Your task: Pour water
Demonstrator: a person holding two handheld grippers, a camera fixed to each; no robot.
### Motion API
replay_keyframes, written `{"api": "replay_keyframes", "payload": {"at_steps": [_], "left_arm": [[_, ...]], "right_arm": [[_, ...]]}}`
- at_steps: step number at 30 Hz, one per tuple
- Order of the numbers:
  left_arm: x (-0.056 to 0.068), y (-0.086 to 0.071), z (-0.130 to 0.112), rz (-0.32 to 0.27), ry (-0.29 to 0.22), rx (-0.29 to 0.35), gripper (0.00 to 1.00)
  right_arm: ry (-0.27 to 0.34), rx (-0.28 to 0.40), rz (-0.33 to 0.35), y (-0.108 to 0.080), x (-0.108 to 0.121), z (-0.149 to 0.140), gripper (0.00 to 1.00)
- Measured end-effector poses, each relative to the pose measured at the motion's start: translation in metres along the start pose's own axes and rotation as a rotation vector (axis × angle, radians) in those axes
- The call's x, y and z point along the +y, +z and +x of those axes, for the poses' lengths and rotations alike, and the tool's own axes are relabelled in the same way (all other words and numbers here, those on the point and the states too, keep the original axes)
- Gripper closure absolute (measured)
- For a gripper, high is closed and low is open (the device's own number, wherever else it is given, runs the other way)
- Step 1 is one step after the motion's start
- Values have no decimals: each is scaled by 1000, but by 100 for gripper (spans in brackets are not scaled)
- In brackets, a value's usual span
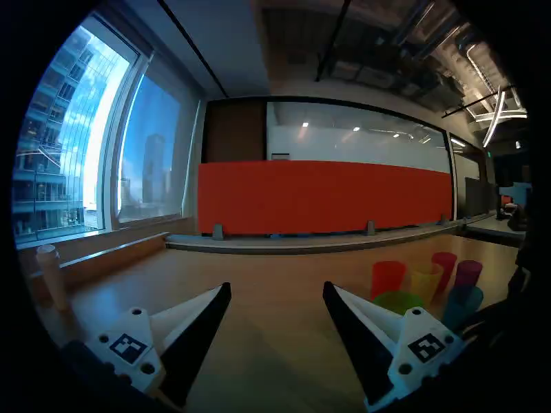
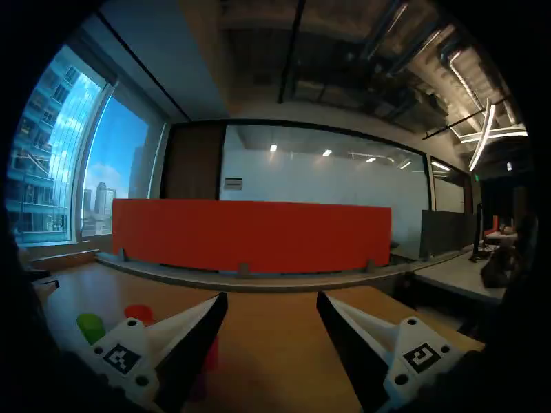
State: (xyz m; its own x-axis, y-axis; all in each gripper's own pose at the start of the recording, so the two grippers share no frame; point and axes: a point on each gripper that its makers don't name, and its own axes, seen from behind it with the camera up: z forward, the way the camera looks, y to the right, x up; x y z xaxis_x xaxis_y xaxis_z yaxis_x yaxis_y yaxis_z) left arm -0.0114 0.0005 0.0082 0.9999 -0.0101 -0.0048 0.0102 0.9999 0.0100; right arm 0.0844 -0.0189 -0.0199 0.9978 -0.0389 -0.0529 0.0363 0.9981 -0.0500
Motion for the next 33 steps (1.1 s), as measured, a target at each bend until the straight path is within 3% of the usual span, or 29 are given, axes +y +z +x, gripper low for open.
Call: {"api": "replay_keyframes", "payload": {"at_steps": [17,33], "left_arm": [[0,0,-1,0,1,-1,0],[0,0,1,0,1,-1,0]], "right_arm": [[-25,53,21,2,4,1,0],[54,42,59,10,4,-43,0]]}}
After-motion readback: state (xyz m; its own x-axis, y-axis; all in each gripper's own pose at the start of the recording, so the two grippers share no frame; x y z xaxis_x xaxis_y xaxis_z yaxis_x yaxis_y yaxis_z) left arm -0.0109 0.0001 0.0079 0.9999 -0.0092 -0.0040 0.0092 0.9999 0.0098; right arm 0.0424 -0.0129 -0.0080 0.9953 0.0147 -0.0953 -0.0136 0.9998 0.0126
